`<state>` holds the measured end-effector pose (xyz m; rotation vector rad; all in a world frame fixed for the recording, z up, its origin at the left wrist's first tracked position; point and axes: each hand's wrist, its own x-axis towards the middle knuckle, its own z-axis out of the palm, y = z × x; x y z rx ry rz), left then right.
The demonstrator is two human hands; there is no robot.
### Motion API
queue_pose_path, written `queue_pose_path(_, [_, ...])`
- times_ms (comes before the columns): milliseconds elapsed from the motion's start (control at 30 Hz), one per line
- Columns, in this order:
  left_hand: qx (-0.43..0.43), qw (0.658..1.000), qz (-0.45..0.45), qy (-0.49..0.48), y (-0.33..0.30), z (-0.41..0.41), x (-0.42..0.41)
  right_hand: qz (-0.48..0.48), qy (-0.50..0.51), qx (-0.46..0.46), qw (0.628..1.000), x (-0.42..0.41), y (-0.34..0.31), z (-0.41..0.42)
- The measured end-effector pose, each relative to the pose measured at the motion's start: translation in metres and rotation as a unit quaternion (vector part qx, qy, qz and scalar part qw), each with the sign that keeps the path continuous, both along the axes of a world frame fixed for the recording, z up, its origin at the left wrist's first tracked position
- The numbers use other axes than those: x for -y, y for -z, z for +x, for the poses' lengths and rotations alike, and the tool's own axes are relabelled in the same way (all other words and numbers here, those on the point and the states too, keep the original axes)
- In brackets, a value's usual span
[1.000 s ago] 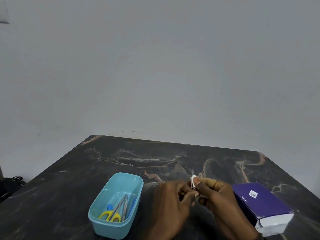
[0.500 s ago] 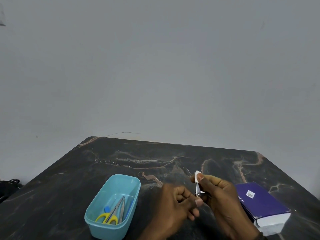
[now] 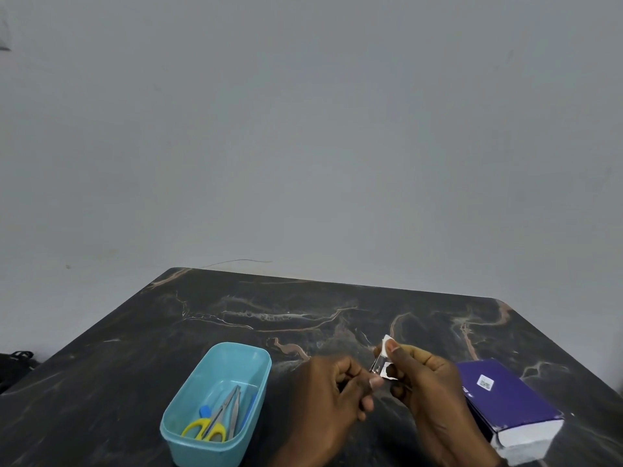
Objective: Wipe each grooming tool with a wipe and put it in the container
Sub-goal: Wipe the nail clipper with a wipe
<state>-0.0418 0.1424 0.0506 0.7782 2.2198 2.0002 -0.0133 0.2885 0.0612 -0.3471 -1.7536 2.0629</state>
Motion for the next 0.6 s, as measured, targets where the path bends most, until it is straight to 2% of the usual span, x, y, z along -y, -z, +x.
queue_pose_path(167, [0.008,0.999,0.030,-0.036,-0.0024,-0.0016,-0.0001,-0.012,-0.004,0.005,1.000,0.0001,-0.0019,-0.0001])
queue_pose_path(333, [0.002,0.992,0.057,-0.113,-0.0034,-0.0039,-0.0004,0.022,-0.011,-0.009,1.000,-0.0003,-0.0017,0.0006])
queue_pose_path(600, [-0.036,0.980,0.037,-0.193,-0.0044,-0.0041,0.0017,0.058,-0.019,-0.022,0.998,0.0042,-0.0049,0.0037])
